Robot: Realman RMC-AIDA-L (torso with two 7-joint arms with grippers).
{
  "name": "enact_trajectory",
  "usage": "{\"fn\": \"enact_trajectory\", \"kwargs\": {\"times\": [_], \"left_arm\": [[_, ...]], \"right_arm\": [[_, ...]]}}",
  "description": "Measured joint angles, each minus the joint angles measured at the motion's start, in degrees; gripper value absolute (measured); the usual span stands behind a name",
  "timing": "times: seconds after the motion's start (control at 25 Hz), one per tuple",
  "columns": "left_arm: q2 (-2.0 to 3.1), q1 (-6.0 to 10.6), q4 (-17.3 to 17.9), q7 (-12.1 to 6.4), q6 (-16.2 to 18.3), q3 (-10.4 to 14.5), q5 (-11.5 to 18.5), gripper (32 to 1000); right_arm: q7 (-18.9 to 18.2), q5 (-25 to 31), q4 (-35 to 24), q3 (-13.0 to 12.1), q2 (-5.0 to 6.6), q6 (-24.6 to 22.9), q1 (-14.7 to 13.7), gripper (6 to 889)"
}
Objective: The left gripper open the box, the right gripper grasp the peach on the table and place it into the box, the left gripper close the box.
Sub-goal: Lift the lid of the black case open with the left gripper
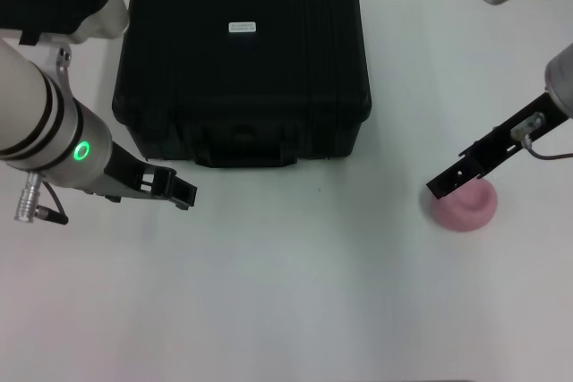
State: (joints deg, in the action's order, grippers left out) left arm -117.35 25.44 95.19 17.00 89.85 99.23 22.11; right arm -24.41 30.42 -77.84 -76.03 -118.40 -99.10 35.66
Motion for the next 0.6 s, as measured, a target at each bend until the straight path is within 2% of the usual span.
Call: {"fn": "enact_trajectory", "kwargs": {"times": [0.24,0.6], "left_arm": [[-0.16,0.48,-0.1,0.79,0.7,-0.5,-2.0,905],[-0.16,0.51,-0.1,1.24,0.9,-0.8,-1.9,905]], "right_arm": [[-0.2,0.1,0.6,-2.3,-0.02,2.2,-0.5,844],[-0.6,0.7,1.2,-2.6,0.07,2.9,-0.6,842]]}}
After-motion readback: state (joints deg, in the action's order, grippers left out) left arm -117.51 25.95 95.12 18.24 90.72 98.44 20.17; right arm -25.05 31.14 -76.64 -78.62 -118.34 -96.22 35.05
